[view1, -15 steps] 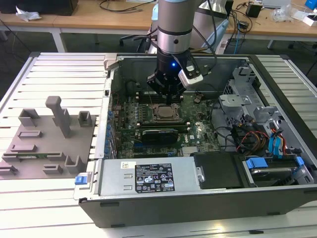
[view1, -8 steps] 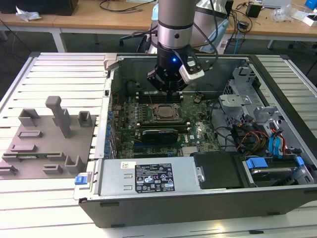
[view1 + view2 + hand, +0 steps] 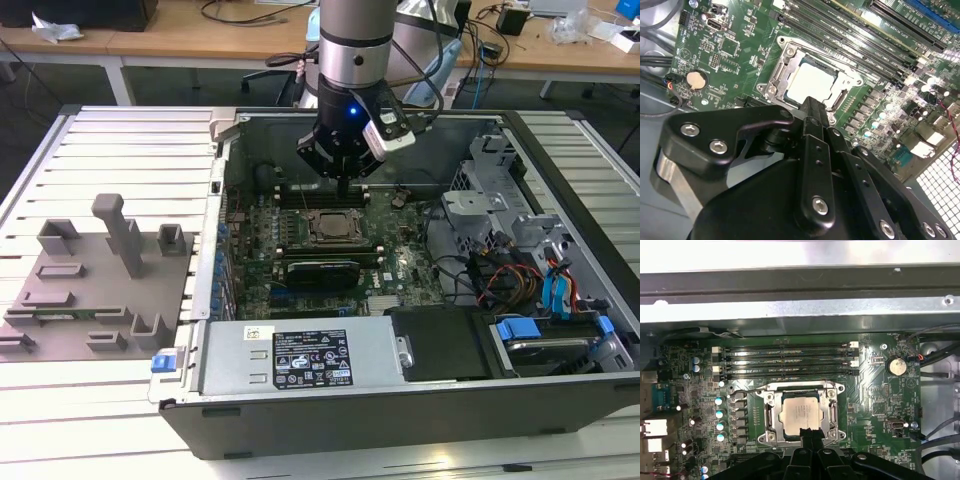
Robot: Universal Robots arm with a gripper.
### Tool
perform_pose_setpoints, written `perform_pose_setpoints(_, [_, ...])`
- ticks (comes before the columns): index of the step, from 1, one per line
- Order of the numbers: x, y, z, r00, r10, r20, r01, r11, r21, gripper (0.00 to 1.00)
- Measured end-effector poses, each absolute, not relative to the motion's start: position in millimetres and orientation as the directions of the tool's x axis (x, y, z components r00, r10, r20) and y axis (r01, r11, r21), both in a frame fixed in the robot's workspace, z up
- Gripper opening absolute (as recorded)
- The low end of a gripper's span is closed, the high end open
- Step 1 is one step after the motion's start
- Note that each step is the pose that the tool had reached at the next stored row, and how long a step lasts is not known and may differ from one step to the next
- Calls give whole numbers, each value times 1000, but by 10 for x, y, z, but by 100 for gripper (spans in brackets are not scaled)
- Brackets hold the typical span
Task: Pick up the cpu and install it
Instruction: 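Install the first cpu locking lever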
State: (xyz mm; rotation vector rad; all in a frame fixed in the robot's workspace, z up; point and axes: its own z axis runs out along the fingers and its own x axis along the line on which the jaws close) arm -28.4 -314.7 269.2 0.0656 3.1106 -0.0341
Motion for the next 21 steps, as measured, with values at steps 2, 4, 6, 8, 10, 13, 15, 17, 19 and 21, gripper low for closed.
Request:
perform_pose_setpoints(2, [-284,-3147,2692,-999,42,-31,43,999,-21,11])
perform_pose_setpoints(4, [-285,-3147,2693,-999,42,-31,42,999,-21,11])
perform_pose_setpoints(6, [-293,-3147,2693,-999,42,-30,43,999,-22,11])
perform_pose_setpoints(8, [-305,-3147,2693,-999,42,-30,43,999,-21,11])
perform_pose_setpoints(10, [-326,-3146,2693,-999,42,-30,42,999,-21,11])
perform_pose_setpoints(13, [-357,-3145,2693,-999,42,-31,42,999,-21,11])
perform_pose_setpoints(15, [-374,-3143,2693,-999,42,-31,43,999,-21,11])
perform_pose_setpoints(17, [-383,-3143,2693,-999,42,-31,43,999,-22,11])
perform_pose_setpoints(19, [-393,-3143,2693,-999,42,-31,43,999,-21,11])
perform_pose_setpoints(21, [-409,-3142,2693,-999,42,-31,43,999,-21,11])
